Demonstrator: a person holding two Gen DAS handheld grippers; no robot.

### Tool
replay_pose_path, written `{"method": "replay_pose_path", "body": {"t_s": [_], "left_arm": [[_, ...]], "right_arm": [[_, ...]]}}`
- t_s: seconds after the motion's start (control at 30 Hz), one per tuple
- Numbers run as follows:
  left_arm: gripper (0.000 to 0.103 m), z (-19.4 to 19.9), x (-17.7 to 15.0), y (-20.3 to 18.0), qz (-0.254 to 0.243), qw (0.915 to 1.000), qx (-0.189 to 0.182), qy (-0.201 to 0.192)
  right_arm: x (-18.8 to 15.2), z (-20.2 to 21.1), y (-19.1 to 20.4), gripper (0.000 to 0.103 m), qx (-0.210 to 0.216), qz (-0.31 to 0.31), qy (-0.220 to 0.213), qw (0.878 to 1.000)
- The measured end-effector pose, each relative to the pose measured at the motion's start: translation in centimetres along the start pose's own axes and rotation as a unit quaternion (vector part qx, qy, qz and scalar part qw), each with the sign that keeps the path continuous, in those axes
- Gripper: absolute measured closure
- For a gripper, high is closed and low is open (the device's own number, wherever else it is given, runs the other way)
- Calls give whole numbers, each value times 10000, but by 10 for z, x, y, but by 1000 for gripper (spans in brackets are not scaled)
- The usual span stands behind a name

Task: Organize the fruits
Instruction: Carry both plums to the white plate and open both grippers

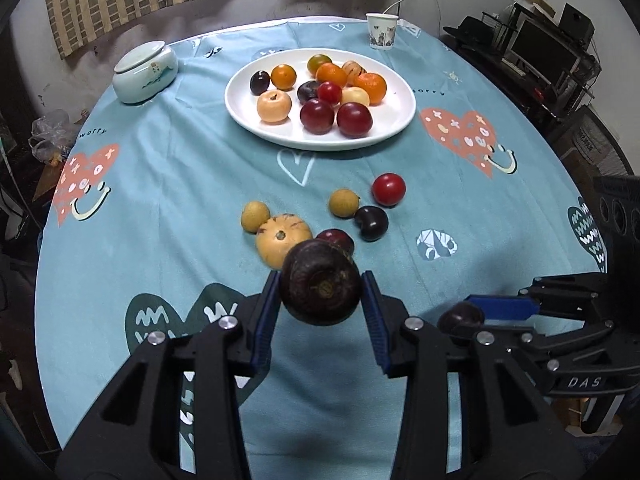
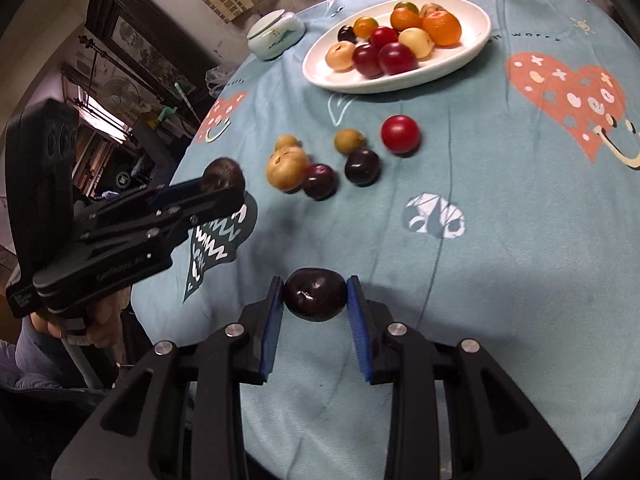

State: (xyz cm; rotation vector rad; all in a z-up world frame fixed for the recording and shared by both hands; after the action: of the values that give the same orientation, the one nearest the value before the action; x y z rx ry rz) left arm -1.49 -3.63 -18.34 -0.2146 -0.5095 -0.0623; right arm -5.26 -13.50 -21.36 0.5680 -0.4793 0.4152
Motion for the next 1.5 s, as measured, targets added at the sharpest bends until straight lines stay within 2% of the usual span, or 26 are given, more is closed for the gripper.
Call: {"method": "replay_pose_path", "body": {"t_s": [0.3, 0.53, 0.7, 0.87, 1.07, 1.3, 1.4, 1.5], "left_arm": [[62, 8, 6, 9, -151, 9998, 40, 98], [62, 31, 25, 23, -94, 9994, 276, -185], [62, 36, 44, 33, 125, 9988, 348, -330], [62, 29, 60, 28, 234, 9988, 242, -355], [62, 11, 94, 17, 252, 9992, 59, -310], [62, -45, 174, -2, 74, 9995, 124, -288], [62, -77, 199, -4, 34, 9994, 298, -182], [62, -111, 214, -5, 2, 9988, 490, -30]], "right_arm": [[26, -11, 20, 71, 387, -89, -283, 9988], [54, -9, 27, 70, 711, -104, -521, 9961], [62, -8, 23, 70, 741, -42, -454, 9962], [63, -3, 9, 70, 673, -71, -464, 9966], [87, 26, -24, 70, 162, 26, -810, 9966], [166, 27, -72, 71, -594, 264, -1215, 9905], [192, 12, -93, 71, -1058, 491, -1175, 9862], [208, -5, -109, 71, -1554, 856, -961, 9794]]}}
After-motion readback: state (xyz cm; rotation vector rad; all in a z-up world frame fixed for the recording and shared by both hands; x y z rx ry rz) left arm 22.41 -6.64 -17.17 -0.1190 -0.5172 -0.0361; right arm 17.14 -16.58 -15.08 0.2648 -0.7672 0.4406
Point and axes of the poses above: each gripper's, at about its wrist camera, not at the fingertips, and z roughly against the way its jaws point, y to its left, x to its top, the point moved 8 cm from there along -z, roughly the way its jaws point, and after that the axes turned 15 degrees about z, right-handed, at the moved point
